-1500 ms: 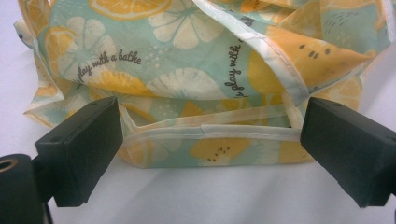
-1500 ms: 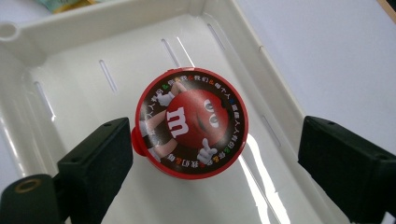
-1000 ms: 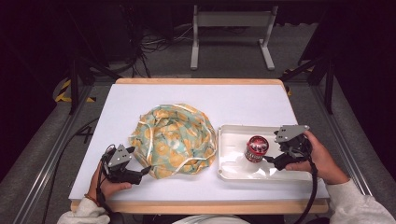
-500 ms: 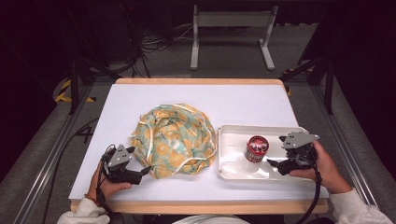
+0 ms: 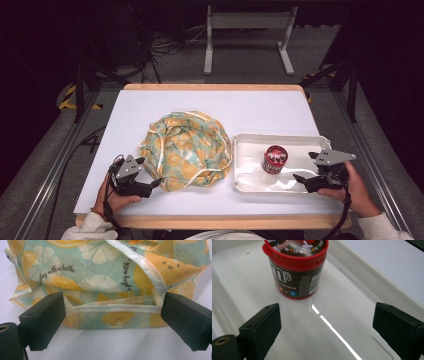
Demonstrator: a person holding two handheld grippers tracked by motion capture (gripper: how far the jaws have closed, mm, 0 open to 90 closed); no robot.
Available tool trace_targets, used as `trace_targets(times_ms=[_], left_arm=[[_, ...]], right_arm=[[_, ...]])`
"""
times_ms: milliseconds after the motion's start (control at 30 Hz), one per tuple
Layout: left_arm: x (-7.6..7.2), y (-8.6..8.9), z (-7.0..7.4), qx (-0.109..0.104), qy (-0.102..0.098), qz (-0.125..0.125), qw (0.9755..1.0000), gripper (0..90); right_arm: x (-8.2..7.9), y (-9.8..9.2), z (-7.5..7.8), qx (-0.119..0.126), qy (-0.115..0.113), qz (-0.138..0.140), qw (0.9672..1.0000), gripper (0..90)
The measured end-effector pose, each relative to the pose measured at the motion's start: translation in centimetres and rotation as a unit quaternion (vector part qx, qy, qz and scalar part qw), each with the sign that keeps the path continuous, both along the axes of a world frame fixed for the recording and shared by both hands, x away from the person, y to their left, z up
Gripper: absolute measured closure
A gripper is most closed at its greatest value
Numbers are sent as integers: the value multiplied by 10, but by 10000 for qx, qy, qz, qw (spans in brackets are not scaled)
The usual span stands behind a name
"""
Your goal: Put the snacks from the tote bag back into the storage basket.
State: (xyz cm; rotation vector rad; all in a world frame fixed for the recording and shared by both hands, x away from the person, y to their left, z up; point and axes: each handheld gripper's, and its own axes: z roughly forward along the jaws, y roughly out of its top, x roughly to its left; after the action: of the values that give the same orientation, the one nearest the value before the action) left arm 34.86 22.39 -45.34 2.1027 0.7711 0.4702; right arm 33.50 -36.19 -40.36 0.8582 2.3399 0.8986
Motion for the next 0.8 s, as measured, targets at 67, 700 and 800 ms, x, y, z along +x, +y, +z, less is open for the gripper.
trace_targets(times_ms=[67,700,800], left_arm=[[0,0,0,5,15,1,10000,64],[-1,0,0,-65,1,-28,10000,62],[-1,-1,1,-25,-33,-53,10000,63]], right_arm=[[-3,-3,-2,-29,-22,-87,10000,89],[-31,-45,-19,559,-470,-825,9939,58],[-34,-47,-24,409,-515,-866,9941,61]])
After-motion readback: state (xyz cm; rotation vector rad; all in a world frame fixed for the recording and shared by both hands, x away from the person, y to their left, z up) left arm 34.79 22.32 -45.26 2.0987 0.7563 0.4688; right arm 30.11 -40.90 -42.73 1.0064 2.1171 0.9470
